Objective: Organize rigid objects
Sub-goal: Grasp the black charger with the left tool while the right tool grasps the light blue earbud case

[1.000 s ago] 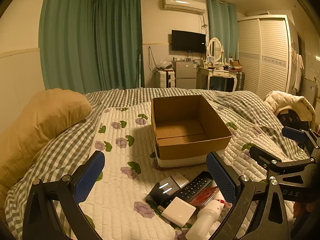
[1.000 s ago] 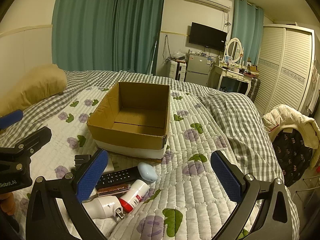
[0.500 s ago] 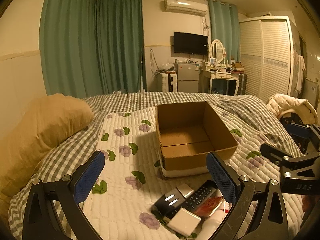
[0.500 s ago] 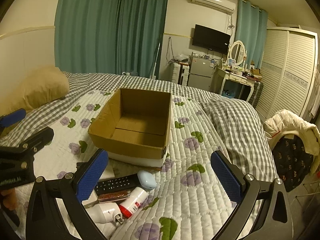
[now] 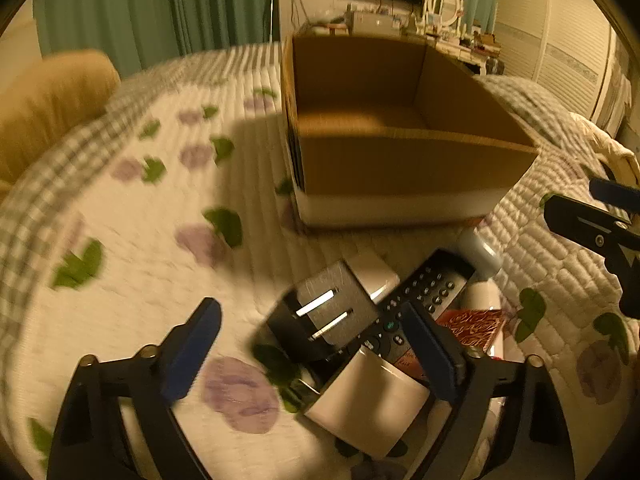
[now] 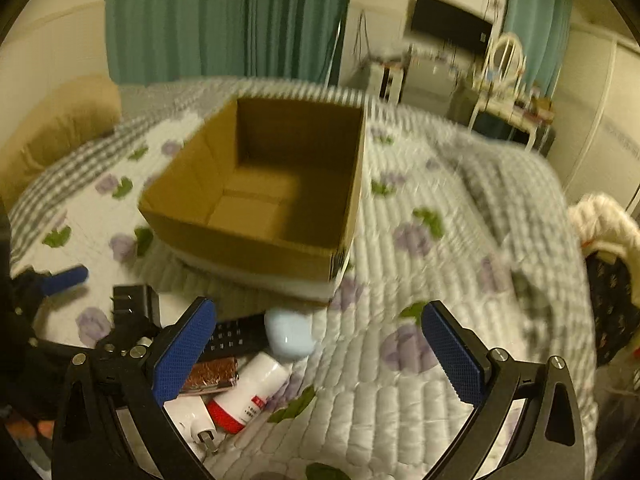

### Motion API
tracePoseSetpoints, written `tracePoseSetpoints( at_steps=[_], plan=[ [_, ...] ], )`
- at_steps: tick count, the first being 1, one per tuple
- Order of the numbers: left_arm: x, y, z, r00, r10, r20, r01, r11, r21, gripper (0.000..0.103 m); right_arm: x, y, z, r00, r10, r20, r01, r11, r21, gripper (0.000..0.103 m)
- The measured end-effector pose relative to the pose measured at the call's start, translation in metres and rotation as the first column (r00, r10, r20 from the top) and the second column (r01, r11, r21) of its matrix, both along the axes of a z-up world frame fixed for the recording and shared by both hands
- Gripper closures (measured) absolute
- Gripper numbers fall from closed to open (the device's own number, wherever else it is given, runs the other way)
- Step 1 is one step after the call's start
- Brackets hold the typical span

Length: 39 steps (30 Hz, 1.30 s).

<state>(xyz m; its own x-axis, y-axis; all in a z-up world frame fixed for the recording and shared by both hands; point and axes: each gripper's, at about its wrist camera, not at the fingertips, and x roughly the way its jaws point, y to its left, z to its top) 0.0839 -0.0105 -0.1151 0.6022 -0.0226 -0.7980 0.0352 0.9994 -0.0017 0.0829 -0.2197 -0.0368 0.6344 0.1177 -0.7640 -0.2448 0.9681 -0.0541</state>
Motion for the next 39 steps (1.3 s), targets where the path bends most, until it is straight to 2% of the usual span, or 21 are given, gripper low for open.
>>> tracePoseSetpoints(
  at_steps=[2, 5, 8, 11, 17, 21, 26, 30, 36, 39],
  plan=[
    [0.002, 0.000, -0.008, 1.000, 0.005, -0.021, -0.005, 1.000, 0.005, 0.025, 0.010, 0.001, -0.011, 0.999, -0.001, -0.054, 0.001, 1.000, 0.001, 0.000],
    [0.003, 0.001, -0.013, 0.999, -0.018, -0.036, 0.017, 1.000, -0.026, 0.040, 0.022, 0.002, -0.029, 0.991, -0.003, -0.135, 0.001, 1.000, -0.013, 0.000],
    [-0.001, -0.004, -0.009, 0.999, -0.034, -0.020, 0.035, 0.999, 0.015, 0.043, 0.028, 0.009, -0.040, 0.985, 0.005, -0.173, -0.011, 0.999, -0.035, 0.002],
    [-0.003, -0.006, -0.005, 0.999, -0.042, -0.001, 0.042, 0.998, 0.036, 0.046, 0.033, 0.016, -0.047, 0.982, 0.005, -0.189, -0.017, 0.998, -0.060, 0.008],
    [0.001, 0.002, 0.013, 0.999, -0.023, 0.044, 0.022, 1.000, 0.008, 0.048, 0.043, 0.028, -0.065, 0.967, 0.026, -0.255, -0.052, 0.994, -0.099, 0.026],
    [0.008, 0.006, 0.019, 0.998, -0.015, 0.060, 0.013, 1.000, 0.020, 0.048, 0.056, 0.031, -0.081, 0.952, -0.004, -0.307, -0.038, 0.991, -0.131, 0.050],
    [0.013, 0.004, 0.025, 0.997, -0.020, 0.075, 0.019, 1.000, 0.009, 0.048, 0.065, 0.034, -0.089, 0.948, -0.016, -0.318, -0.028, 0.991, -0.134, 0.060],
    [0.014, 0.003, 0.026, 0.997, -0.027, 0.079, 0.027, 1.000, 0.000, 0.048, 0.070, 0.037, -0.094, 0.948, -0.031, -0.316, -0.018, 0.988, -0.153, 0.061],
    [0.016, 0.003, 0.023, 0.997, -0.032, 0.071, 0.033, 0.999, -0.012, 0.048, 0.083, 0.023, -0.098, 0.927, -0.056, -0.370, 0.017, 0.994, -0.108, 0.056],
    [0.018, 0.004, 0.022, 0.997, -0.028, 0.069, 0.030, 0.999, -0.024, 0.048, 0.094, 0.013, -0.102, 0.909, -0.060, -0.412, 0.044, 0.998, -0.048, 0.055]
  ],
)
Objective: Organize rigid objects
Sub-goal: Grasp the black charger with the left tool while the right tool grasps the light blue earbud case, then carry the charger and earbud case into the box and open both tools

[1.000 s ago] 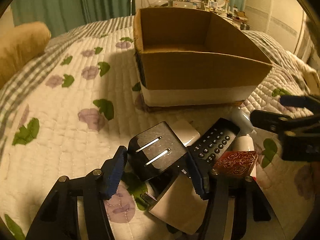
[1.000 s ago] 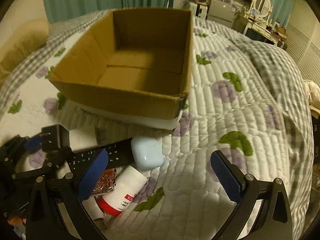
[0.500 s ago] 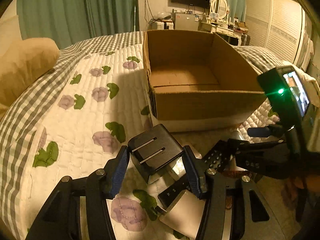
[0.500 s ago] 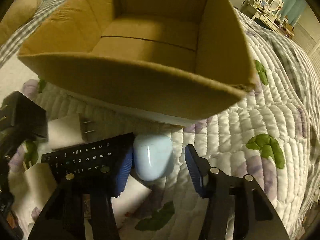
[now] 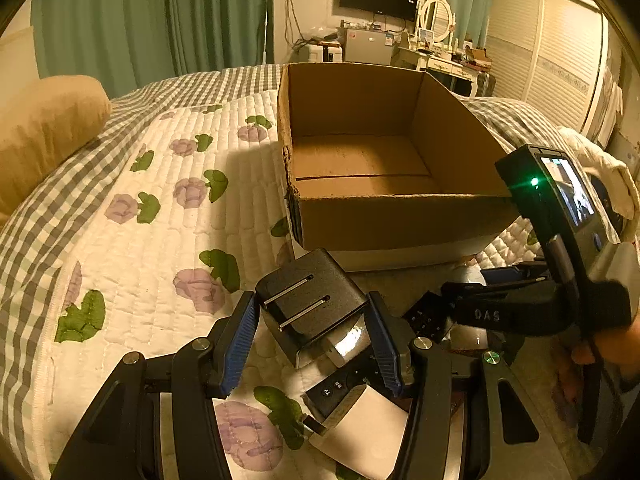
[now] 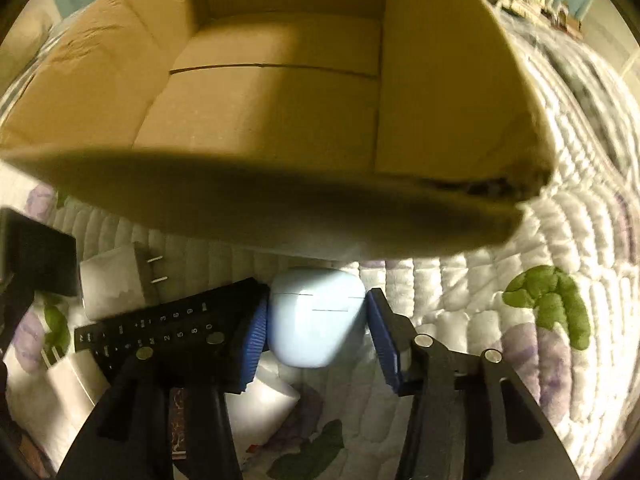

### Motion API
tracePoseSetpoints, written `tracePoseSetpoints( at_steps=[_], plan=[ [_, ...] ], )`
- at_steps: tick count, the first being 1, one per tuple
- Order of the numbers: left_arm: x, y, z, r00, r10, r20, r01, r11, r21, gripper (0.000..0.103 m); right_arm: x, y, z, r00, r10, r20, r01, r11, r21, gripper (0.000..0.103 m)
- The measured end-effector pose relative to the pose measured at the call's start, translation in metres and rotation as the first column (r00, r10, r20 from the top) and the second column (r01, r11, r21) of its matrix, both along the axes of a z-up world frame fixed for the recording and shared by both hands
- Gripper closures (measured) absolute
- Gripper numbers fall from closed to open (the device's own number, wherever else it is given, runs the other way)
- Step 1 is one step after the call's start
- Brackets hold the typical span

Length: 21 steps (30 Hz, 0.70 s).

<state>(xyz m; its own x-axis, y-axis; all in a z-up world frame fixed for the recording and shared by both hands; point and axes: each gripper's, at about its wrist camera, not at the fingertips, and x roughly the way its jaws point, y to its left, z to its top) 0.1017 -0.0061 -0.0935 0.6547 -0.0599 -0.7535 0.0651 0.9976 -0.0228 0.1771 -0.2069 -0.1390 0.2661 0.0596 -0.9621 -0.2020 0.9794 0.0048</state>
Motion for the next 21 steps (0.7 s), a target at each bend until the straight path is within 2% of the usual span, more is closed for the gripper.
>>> tracePoseSetpoints(
  at_steps=[6, 10, 15, 17, 18, 21],
  plan=[
    [0.000, 0.001, 0.001, 1.000, 0.002, 0.006, -0.002, 1.000, -0.007, 0.048, 0.010, -0.007, 0.000, 0.999, 0.018, -0.033, -0.014, 0.995, 0.104, 0.054],
    [-0.005, 0.003, 0.010, 1.000, -0.010, 0.026, 0.010, 1.000, -0.001, 0.048, -0.003, -0.009, 0.012, 0.999, 0.050, 0.016, -0.052, 0.992, 0.115, 0.055],
    [-0.011, 0.002, 0.032, 0.998, -0.021, 0.059, 0.020, 1.000, 0.009, 0.048, -0.026, -0.015, 0.057, 0.986, 0.070, 0.150, -0.087, 0.990, 0.111, 0.055],
    [-0.013, 0.000, 0.049, 0.995, -0.029, 0.091, 0.029, 1.000, 0.007, 0.048, -0.035, -0.016, 0.084, 0.973, 0.088, 0.215, -0.110, 0.989, 0.096, 0.055],
    [-0.014, -0.002, 0.059, 0.993, -0.032, 0.110, 0.032, 0.999, 0.005, 0.048, -0.047, -0.018, 0.087, 0.964, 0.093, 0.249, -0.121, 0.988, 0.100, 0.055],
    [-0.008, -0.008, 0.089, 0.986, -0.063, 0.153, 0.064, 0.998, 0.000, 0.048, -0.047, -0.024, 0.135, 0.936, 0.091, 0.341, -0.142, 0.982, 0.127, 0.055]
  ],
)
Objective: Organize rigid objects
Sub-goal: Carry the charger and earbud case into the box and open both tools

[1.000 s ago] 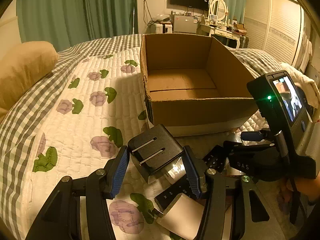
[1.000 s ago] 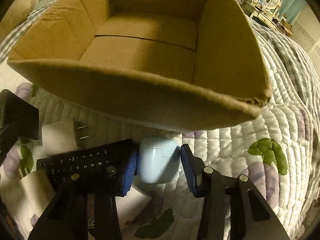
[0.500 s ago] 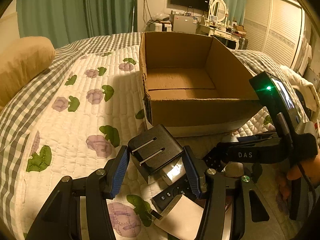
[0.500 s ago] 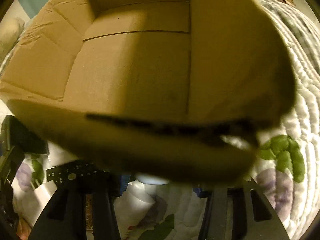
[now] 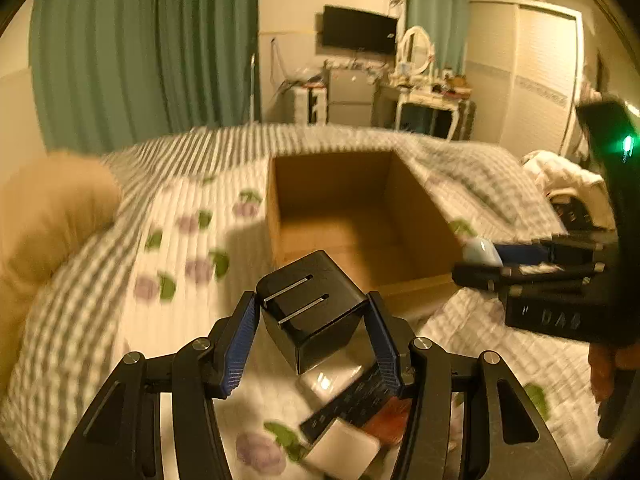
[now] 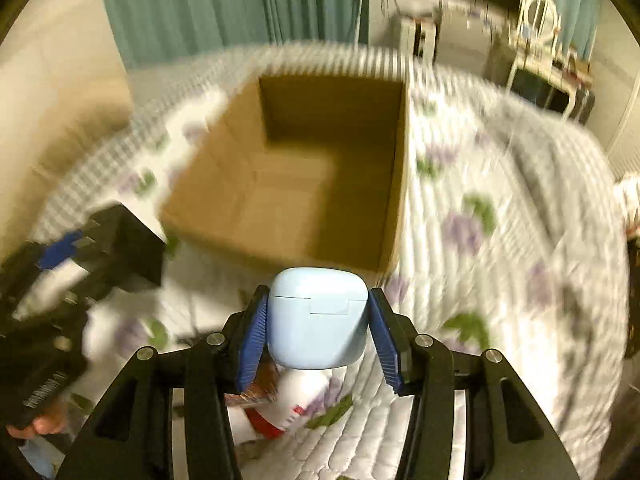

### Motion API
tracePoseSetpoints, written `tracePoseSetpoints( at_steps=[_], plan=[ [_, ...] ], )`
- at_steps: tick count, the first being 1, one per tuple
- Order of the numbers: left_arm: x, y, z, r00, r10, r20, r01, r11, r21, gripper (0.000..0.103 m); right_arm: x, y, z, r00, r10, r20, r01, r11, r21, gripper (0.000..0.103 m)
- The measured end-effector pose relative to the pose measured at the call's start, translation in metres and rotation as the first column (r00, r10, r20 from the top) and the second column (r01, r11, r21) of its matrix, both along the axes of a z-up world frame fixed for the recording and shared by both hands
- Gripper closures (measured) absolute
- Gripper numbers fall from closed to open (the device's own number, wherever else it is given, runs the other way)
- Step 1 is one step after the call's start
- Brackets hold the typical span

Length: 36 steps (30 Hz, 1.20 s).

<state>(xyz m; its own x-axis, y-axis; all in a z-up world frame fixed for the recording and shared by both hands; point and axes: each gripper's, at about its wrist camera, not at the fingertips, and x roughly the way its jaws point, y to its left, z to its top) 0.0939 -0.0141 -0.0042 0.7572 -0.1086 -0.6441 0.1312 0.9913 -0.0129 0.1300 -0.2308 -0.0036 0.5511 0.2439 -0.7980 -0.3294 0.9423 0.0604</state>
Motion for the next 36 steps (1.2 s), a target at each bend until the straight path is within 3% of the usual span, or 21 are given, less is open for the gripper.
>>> tracePoseSetpoints(
  at_steps=[4, 7, 9, 15, 21, 26, 27, 28, 29, 30, 33, 36],
  plan=[
    [0.028, -0.012, 0.034, 0.998, -0.009, 0.056, 0.009, 1.000, 0.009, 0.048, 0.012, 0.020, 0.057, 0.994, 0.008, 0.105, -0.009, 1.000, 0.010, 0.055],
    [0.054, -0.026, 0.044, 0.993, -0.035, 0.112, 0.028, 0.998, 0.064, 0.048, 0.034, 0.035, 0.073, 0.990, -0.008, 0.139, 0.004, 0.999, 0.032, 0.055],
    [0.076, -0.026, 0.042, 0.994, -0.028, 0.105, 0.022, 0.998, 0.059, 0.048, 0.055, 0.041, 0.080, 0.992, -0.027, 0.124, 0.020, 0.998, 0.060, 0.055],
    [0.128, -0.025, 0.006, 1.000, -0.011, -0.016, 0.012, 1.000, 0.026, 0.048, 0.097, 0.042, 0.045, 0.996, -0.064, 0.059, 0.061, 0.997, 0.056, 0.055],
    [0.137, -0.032, -0.036, 0.995, -0.037, -0.089, 0.040, 0.999, 0.037, 0.048, 0.116, 0.039, -0.005, 0.996, -0.087, -0.037, 0.088, 0.995, 0.038, 0.055],
    [0.138, -0.032, -0.040, 0.990, -0.060, -0.126, 0.060, 0.998, -0.009, 0.046, 0.111, 0.033, -0.004, 0.997, -0.075, -0.025, 0.077, 0.994, 0.080, 0.054],
    [0.136, -0.031, -0.035, 0.991, -0.065, -0.115, 0.063, 0.998, -0.021, 0.043, 0.110, 0.031, 0.001, 0.997, -0.077, -0.017, 0.078, 0.993, 0.091, 0.049],
    [0.132, -0.030, -0.028, 0.994, -0.061, -0.093, 0.059, 0.998, -0.023, 0.038, 0.108, 0.029, 0.009, 0.996, -0.091, 0.000, 0.090, 0.992, 0.091, 0.032],
    [0.127, -0.028, -0.020, 0.996, -0.052, -0.067, 0.051, 0.999, -0.018, 0.022, 0.105, 0.026, 0.018, 0.993, -0.114, 0.030, 0.112, 0.990, 0.082, 0.025],
    [0.122, -0.025, -0.011, 0.998, -0.042, -0.047, 0.042, 0.999, -0.009, 0.014, 0.101, 0.023, 0.028, 0.989, -0.131, 0.060, 0.127, 0.989, 0.071, 0.021],
    [0.104, -0.018, 0.007, 0.999, -0.049, -0.015, 0.049, 0.999, 0.018, 0.013, 0.089, 0.015, 0.052, 0.985, -0.141, 0.102, 0.137, 0.989, 0.047, 0.020],
    [0.082, -0.012, 0.020, 0.999, -0.030, 0.013, 0.028, 0.996, 0.086, 0.008, 0.067, 0.009, 0.075, 0.981, -0.129, 0.148, 0.129, 0.992, 0.010, 0.012]
  ],
)
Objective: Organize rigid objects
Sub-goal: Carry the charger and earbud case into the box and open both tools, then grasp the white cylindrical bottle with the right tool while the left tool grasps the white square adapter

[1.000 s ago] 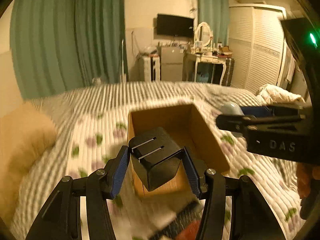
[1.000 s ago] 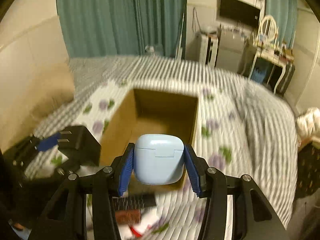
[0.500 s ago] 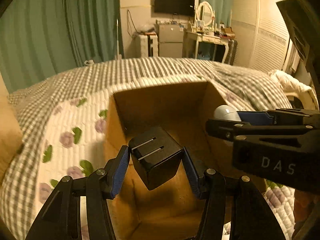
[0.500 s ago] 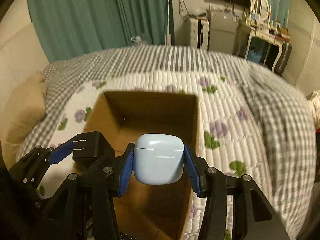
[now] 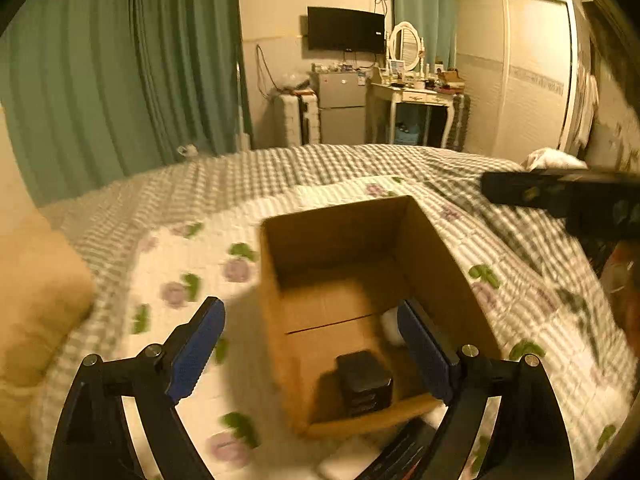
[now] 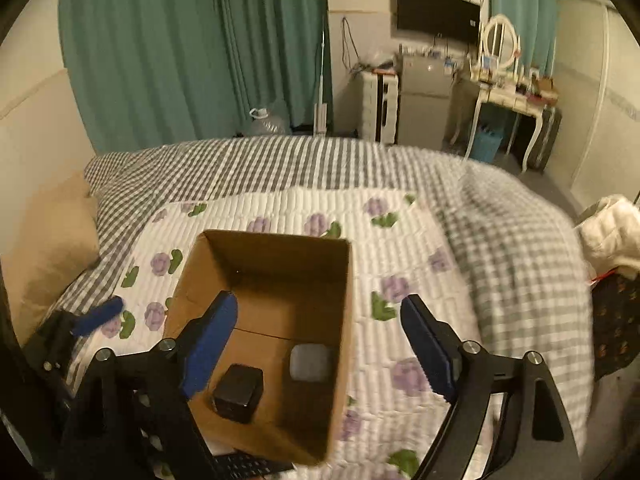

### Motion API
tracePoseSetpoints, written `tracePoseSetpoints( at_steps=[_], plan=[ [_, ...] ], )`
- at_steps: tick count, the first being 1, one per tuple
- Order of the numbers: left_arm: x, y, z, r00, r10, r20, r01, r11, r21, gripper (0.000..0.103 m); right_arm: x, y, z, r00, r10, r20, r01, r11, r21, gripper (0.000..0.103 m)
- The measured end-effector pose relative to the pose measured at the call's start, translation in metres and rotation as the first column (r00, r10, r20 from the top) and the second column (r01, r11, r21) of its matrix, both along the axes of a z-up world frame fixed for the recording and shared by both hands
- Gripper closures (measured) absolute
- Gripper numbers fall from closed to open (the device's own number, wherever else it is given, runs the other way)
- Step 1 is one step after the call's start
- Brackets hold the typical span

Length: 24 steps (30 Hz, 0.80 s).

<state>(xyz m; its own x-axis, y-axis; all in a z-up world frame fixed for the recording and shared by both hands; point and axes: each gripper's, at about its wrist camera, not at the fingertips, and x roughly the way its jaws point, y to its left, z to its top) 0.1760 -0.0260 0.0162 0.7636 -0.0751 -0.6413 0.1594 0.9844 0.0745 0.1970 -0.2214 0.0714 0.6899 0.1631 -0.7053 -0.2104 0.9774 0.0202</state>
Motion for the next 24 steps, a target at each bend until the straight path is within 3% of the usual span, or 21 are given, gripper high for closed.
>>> tracePoseSetpoints(
  at_steps=[2, 7, 11, 15, 20, 24],
  plan=[
    [-0.021, 0.007, 0.007, 1.000, 0.010, 0.027, -0.010, 1.000, 0.021, 0.002, -0.024, -0.002, 0.013, 0.999, 0.009, 0.033, -0.007, 0.999, -0.032, 0.009],
    [-0.073, 0.024, 0.002, 0.998, 0.037, 0.045, -0.039, 0.999, 0.033, 0.000, -0.087, -0.003, 0.014, 0.999, 0.040, 0.011, -0.039, 0.997, -0.074, 0.009],
    [-0.107, 0.033, -0.024, 0.997, 0.082, 0.009, -0.082, 0.997, 0.003, 0.000, -0.135, 0.007, -0.016, 0.993, 0.089, -0.072, -0.092, 0.994, -0.051, 0.009],
    [-0.131, 0.038, -0.050, 0.994, 0.111, -0.020, -0.111, 0.994, 0.018, 0.000, -0.170, 0.018, -0.057, 0.984, 0.110, -0.143, -0.112, 0.994, -0.011, 0.009],
    [-0.149, 0.057, -0.072, 0.989, 0.141, -0.049, -0.142, 0.989, -0.028, 0.000, -0.189, 0.027, -0.097, 0.973, 0.096, -0.212, -0.086, 0.995, 0.056, 0.009],
    [-0.156, 0.062, -0.081, 0.985, 0.167, -0.049, -0.169, 0.985, -0.029, 0.000, -0.188, 0.036, -0.120, 0.954, 0.086, -0.287, -0.073, 0.996, 0.057, 0.010]
  ],
)
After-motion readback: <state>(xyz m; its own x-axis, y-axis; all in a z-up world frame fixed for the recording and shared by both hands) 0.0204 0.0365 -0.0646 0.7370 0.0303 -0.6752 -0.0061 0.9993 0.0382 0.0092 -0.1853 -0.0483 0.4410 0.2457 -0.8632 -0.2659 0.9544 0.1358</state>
